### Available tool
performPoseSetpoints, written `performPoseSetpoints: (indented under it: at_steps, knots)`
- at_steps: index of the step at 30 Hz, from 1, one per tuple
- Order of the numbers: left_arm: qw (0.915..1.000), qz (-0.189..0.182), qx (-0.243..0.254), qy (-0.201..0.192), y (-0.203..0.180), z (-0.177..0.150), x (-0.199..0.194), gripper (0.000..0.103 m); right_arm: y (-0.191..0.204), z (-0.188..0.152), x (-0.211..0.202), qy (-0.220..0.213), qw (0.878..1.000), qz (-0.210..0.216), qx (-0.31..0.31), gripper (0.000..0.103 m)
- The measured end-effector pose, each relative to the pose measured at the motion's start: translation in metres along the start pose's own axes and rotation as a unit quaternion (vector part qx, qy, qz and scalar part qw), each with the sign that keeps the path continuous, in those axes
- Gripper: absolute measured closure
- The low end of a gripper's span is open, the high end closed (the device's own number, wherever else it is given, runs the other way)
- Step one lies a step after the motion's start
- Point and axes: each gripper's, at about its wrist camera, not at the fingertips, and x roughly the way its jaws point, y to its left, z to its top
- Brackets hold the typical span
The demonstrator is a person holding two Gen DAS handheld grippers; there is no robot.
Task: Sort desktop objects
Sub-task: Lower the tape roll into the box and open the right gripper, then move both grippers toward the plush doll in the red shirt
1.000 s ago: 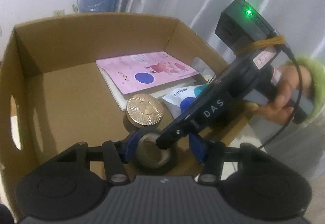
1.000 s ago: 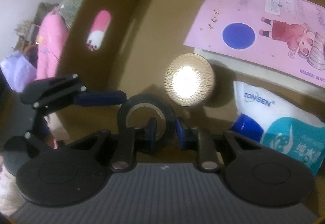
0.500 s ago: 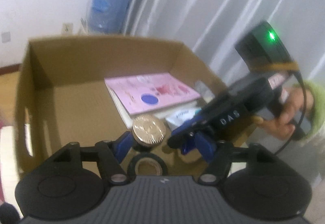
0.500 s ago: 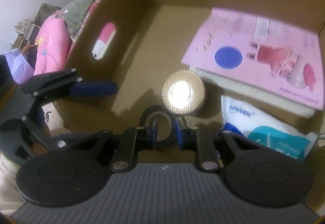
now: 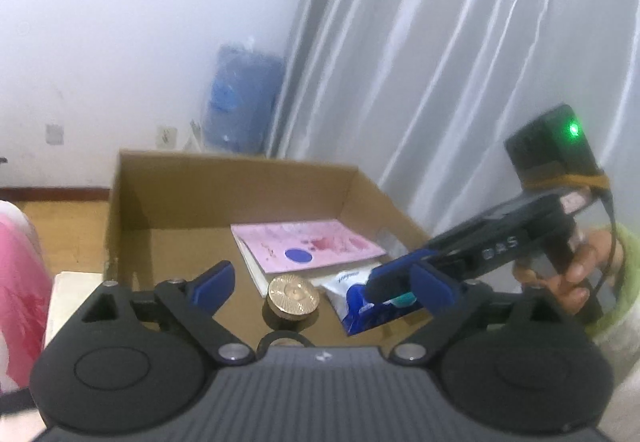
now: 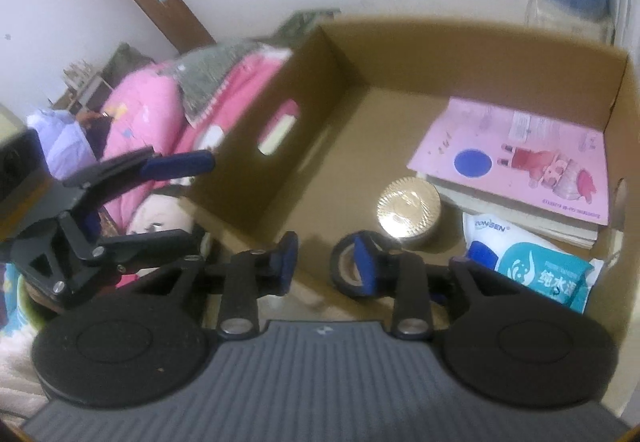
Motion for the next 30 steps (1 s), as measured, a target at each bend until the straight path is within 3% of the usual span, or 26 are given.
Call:
performPoseSetpoints:
  at_steps: [3, 10, 16, 24, 30]
  knots:
    - [0.9997, 0.011, -0.011, -0.019, -0.006, -0.010, -0.017, 0.006, 0.015, -0.011, -0.020, -0.034, 0.999, 0.003, -0.016, 0.057]
    - [0.9964, 0.034, -0.059, -0.052, -0.011, -0.035, -0.059, 0.001, 0.048, -0.040, -0.062, -0.087, 0.995, 0.003, -0.043, 0.046]
    - [0.9939, 0.076, -0.055, -0.058, -0.022, -0.058, -0.094, 0.000, 0.080, -0.066, -0.082, -0.128, 0.989, 0.024, -0.072, 0.028]
    - [0.9870, 0.131, -0.064, -0.068, -0.018, -0.094, -0.146, 0.000, 0.107, -0.090, -0.077, -0.161, 0.978, 0.122, -0.057, 0.018]
    - [0.9784, 0.171, -0.093, -0.069, 0.007, -0.117, -0.170, 0.000, 0.129, -0.096, -0.059, -0.171, 0.965, 0.191, -0.058, 0.012]
